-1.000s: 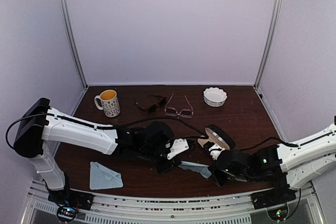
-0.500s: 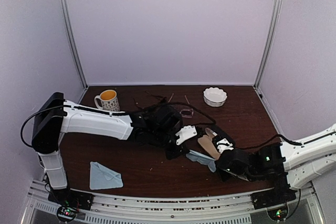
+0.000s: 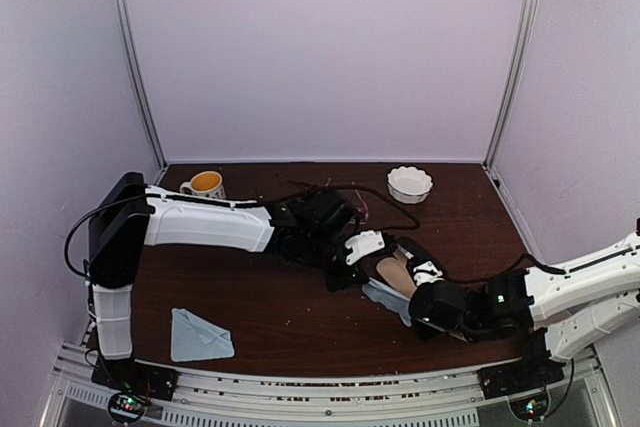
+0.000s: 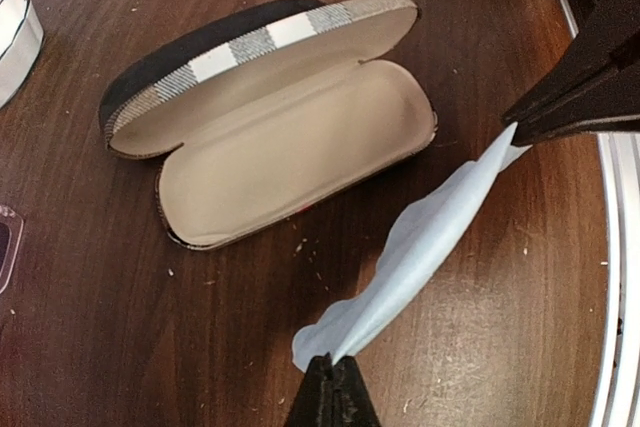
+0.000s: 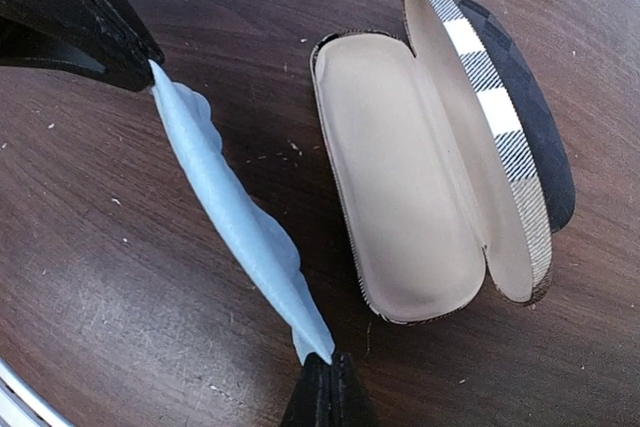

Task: Organize the sunglasses
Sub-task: Place the folded cleaning cloth in the sunglasses case.

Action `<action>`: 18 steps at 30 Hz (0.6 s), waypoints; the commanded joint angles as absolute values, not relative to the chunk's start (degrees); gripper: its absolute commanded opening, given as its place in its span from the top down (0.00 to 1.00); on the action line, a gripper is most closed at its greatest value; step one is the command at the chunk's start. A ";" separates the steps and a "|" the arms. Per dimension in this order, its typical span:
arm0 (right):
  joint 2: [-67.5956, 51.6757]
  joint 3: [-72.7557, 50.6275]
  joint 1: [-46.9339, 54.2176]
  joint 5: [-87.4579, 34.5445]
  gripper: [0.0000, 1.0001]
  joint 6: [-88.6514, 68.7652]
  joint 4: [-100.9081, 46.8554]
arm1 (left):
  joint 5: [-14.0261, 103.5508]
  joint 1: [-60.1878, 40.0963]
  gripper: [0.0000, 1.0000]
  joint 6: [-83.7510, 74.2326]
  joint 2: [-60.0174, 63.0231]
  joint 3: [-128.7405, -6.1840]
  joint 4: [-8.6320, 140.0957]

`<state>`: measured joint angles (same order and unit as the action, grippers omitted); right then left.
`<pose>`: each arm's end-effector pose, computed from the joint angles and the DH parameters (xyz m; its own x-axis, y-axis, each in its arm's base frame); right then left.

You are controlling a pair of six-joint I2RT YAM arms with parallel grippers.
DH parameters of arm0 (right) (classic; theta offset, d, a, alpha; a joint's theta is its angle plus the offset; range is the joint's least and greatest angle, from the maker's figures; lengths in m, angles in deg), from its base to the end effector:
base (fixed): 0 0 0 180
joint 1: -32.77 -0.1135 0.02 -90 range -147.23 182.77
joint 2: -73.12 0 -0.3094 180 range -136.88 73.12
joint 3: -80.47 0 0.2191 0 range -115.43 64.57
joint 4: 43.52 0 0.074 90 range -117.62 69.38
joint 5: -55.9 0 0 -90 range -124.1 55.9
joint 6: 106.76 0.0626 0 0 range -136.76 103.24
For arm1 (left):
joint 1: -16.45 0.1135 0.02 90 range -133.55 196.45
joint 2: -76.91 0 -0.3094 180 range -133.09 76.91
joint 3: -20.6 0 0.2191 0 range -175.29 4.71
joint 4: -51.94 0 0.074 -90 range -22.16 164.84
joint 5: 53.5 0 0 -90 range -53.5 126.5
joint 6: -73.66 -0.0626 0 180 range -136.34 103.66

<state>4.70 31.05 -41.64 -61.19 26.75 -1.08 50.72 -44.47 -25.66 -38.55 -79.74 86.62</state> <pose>0.0746 0.1613 0.2159 -0.7213 -0.3045 -0.6221 -0.4170 0.9081 0.0391 0.2060 -0.4020 0.2328 -0.2167 0.7126 -0.6673 0.9721 0.2201 -0.0806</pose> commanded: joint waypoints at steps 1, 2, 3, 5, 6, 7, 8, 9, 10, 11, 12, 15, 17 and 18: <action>2.92 29.60 -40.80 -62.75 1.00 27.33 0.24 | 52.21 -43.23 1.00 -26.86 -40.29 -82.82 87.43; 2.61 29.40 -40.68 -62.82 1.00 27.15 0.17 | 52.24 -43.10 1.00 -26.93 -40.60 -83.34 87.50; 2.18 29.23 -40.45 -62.98 1.00 26.96 0.28 | 52.19 -42.99 1.00 -27.01 -40.97 -83.74 87.64; 1.47 28.83 -40.10 -63.18 1.00 26.52 0.41 | 52.35 -42.62 1.00 -27.08 -41.81 -84.72 87.89; 1.27 28.63 -39.86 -63.28 1.00 26.31 0.41 | 52.48 -42.50 1.00 -27.14 -42.17 -85.22 87.95; 0.96 28.45 -39.57 -63.28 1.00 26.11 0.49 | 52.55 -42.33 1.00 -27.13 -42.39 -85.61 87.96; 0.69 28.37 -39.24 -63.28 1.00 25.93 0.48 | 52.66 -42.22 1.00 -27.21 -42.67 -86.08 88.07; 0.50 28.29 -38.91 -63.32 1.00 25.79 0.62 | 52.56 -42.11 1.00 -27.31 -42.91 -86.53 88.28; 0.36 28.23 -38.56 -63.36 1.00 25.72 0.67 | 52.44 -42.02 1.00 -27.36 -43.09 -86.94 88.38; 0.27 28.15 -38.29 -63.44 1.00 25.50 0.68 | 52.41 -41.85 1.00 -27.53 -43.27 -87.33 88.52; 0.14 28.13 -37.99 -63.45 1.00 25.32 0.68 | 52.34 -41.70 1.00 -27.70 -43.51 -87.75 88.65; -0.11 28.10 -37.09 -63.84 1.00 24.74 0.77 | 51.45 -41.18 1.00 -27.93 -44.55 -89.33 89.65; -0.49 28.00 -36.42 -64.12 1.00 24.24 0.92 | 51.52 -40.95 1.00 -28.15 -45.24 -90.43 90.25; -0.69 27.95 -36.06 -64.20 1.00 24.02 0.94 | 51.44 -40.90 1.00 -28.20 -45.52 -90.88 90.39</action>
